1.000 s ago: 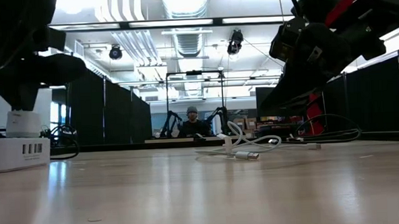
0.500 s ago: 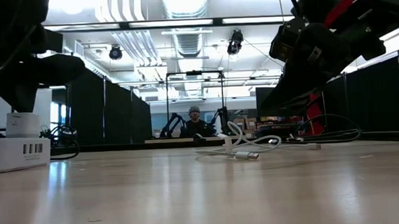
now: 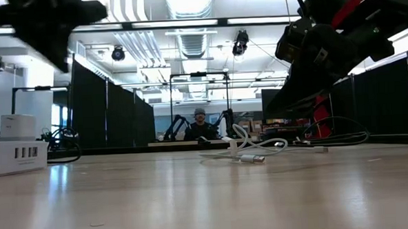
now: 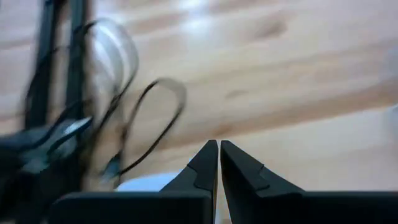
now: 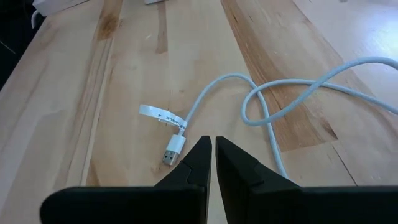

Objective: Insert USB
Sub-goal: Insert the white charger cable into the top white outlet extension

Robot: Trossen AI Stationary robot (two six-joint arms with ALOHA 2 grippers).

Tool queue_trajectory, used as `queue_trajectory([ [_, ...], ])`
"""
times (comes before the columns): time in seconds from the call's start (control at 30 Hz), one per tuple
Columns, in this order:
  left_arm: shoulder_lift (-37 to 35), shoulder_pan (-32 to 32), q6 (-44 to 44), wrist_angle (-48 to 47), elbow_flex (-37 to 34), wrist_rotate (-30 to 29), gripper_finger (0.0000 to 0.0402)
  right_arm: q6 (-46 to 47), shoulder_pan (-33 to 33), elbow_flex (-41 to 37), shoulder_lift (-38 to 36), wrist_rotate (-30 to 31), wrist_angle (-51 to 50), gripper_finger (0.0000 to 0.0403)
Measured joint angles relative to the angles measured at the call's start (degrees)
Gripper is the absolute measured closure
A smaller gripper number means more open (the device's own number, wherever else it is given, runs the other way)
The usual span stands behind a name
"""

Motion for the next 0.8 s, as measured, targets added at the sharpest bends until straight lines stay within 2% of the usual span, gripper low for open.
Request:
queue_trajectory([
  [0.1,0.0,0.7,4.1,3.6,1.1,-7.1,0.0384,-0.1,0.0,0.0,0.0,-0.6,0.0,0.0394],
  [0.2,0.0,2.2,11.4,10.2,1.2,-11.1,0.0379,-0.2,0.0,0.5,0.0,-0.8,-0.3,0.0394],
  [0.37,0.0,6.2,23.1,20.8,-0.9,-12.1,0.0368,-0.7,0.0,3.9,2.8,-4.3,0.0,0.0394],
  [0.57,0.0,9.0,30.2,32.4,-4.6,-11.9,0.0353,-2.8,0.0,8.7,10.0,-9.6,-3.5,0.0394],
  [0.8,0.0,9.5,31.8,34.2,-7.8,-10.9,0.0329,-1.2,-0.1,13.8,18.8,-9.9,-7.1,0.0389],
])
